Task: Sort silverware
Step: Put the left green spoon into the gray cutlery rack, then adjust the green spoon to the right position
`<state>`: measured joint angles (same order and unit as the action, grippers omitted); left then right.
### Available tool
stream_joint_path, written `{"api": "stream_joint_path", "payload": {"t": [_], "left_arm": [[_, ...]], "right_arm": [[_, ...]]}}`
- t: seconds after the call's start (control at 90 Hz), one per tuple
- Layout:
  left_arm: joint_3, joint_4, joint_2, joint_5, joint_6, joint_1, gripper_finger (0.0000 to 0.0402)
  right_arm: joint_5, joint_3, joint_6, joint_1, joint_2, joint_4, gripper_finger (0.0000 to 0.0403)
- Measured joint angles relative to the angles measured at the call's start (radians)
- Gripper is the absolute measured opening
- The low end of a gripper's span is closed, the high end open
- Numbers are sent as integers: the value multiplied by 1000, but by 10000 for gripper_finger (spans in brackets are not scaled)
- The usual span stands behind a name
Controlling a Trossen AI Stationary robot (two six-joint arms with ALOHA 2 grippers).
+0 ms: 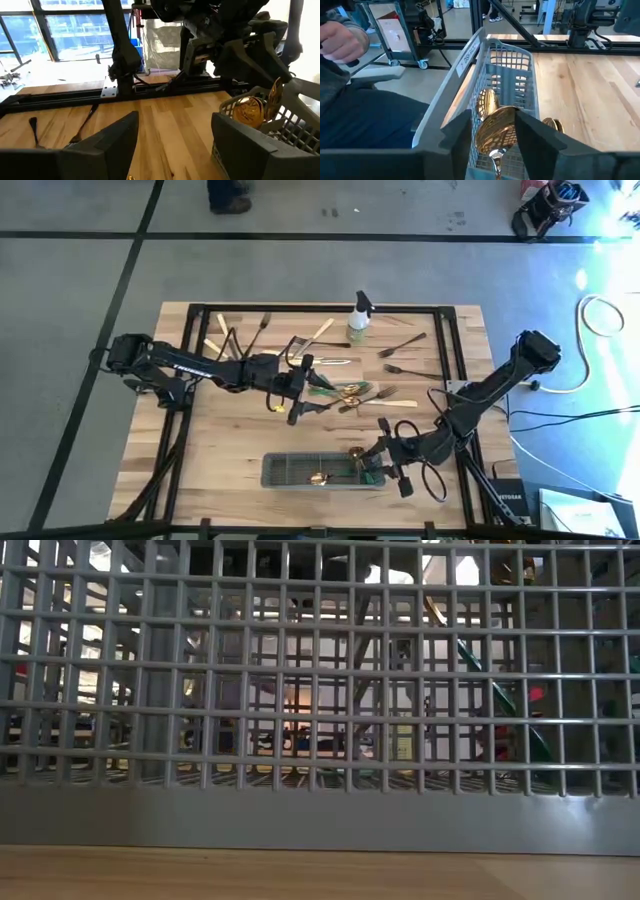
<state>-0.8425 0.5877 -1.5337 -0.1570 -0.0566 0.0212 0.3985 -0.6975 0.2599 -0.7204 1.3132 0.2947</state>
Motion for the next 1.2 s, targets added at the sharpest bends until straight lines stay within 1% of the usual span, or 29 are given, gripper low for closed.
{"api": "stream_joint_path", "payload": {"t": [0.167, 0.222, 0.289, 0.411, 0.5, 0.622, 0.756, 0.867, 0.978, 1.056, 1.2], "left_arm": [[0, 0, 0, 0, 0, 0, 235], [0, 0, 0, 0, 0, 0, 235], [0, 0, 0, 0, 0, 0, 235], [0, 0, 0, 0, 1, 0, 235], [0, -1, 0, 0, 1, 0, 235], [0, -1, 0, 0, 1, 0, 235], [0, -2, 0, 0, 1, 0, 235], [0, -8, 0, 0, 3, 0, 235], [0, -11, 0, 1, 11, 0, 235], [0, -11, 0, 3, 19, 0, 235], [0, -11, 0, 5, 28, 0, 235]], "right_arm": [[-5, 0, -37, 0, -8, -1, 134], [3, -3, -87, 0, -18, -9, 134], [10, -31, -176, 0, -25, -65, 134], [14, -148, -291, 0, -29, -290, 134], [57, -253, -363, 0, -28, -503, 134], [69, -392, -544, 0, -12, -748, 134], [64, -501, -754, 0, 36, -991, 134], [112, -581, -895, 1, 104, -1140, 134], [134, -649, -1028, 0, 191, -1179, 133], [129, -707, -1044, -7, 237, -1179, 128], [-8, -810, -1054, -14, 280, -1195, 97]]}}
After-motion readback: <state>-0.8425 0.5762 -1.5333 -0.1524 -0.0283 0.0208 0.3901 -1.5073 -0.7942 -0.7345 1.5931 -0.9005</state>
